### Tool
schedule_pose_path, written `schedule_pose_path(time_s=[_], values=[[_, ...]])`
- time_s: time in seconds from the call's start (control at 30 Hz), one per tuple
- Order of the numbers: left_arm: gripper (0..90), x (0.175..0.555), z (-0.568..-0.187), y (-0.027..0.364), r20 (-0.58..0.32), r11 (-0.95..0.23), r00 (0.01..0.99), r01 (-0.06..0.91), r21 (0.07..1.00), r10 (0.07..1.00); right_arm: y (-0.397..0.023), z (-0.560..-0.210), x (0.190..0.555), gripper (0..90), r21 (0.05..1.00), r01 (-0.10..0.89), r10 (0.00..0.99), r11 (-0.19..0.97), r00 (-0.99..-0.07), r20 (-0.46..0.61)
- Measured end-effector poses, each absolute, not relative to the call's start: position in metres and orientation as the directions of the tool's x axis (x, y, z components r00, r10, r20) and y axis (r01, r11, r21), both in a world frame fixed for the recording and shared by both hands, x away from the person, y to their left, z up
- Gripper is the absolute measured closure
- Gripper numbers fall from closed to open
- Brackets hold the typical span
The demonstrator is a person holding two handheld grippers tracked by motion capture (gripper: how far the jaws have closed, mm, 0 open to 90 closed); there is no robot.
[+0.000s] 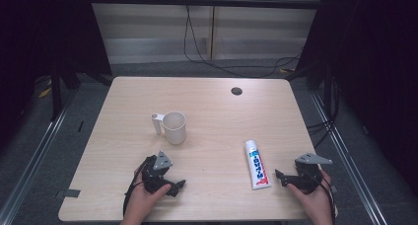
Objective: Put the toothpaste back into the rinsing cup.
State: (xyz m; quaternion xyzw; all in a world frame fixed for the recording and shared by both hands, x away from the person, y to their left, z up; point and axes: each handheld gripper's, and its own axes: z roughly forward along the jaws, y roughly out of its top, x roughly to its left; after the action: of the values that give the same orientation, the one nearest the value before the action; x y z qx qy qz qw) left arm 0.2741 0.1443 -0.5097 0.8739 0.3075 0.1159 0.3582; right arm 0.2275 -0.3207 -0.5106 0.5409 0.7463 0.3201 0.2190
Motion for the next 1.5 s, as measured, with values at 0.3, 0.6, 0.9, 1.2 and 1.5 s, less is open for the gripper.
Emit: schedule_pose_path(time_s=[0.3,0.6,0.9,1.2,1.5], values=[[0.0,0.274,-0.51,0.144,-0.018,-0.555,0.784,0.455,0.697,0.62,-0.32,-0.511,0.228,12.3,0.717,0.667,0.951,0.203,-0.309,0.018],[0.0,0.274,-0.51,0.144,-0.017,-0.554,0.784,0.454,0.697,0.621,-0.313,-0.495,0.238,26.2,0.631,0.746,0.946,0.215,-0.32,0.055],[0.0,0.274,-0.51,0.144,-0.016,-0.554,0.783,0.454,0.698,0.622,-0.296,-0.465,0.259,29.7,0.564,0.793,0.932,0.229,-0.346,0.108],[0.0,0.274,-0.51,0.144,-0.017,-0.554,0.784,0.454,0.697,0.621,-0.267,-0.453,0.272,31.7,0.538,0.794,0.913,0.283,-0.395,0.102],[0.0,0.274,-0.51,0.144,-0.017,-0.554,0.783,0.454,0.697,0.621,-0.244,-0.452,0.286,31.2,0.448,0.846,0.91,0.29,-0.388,0.143]])
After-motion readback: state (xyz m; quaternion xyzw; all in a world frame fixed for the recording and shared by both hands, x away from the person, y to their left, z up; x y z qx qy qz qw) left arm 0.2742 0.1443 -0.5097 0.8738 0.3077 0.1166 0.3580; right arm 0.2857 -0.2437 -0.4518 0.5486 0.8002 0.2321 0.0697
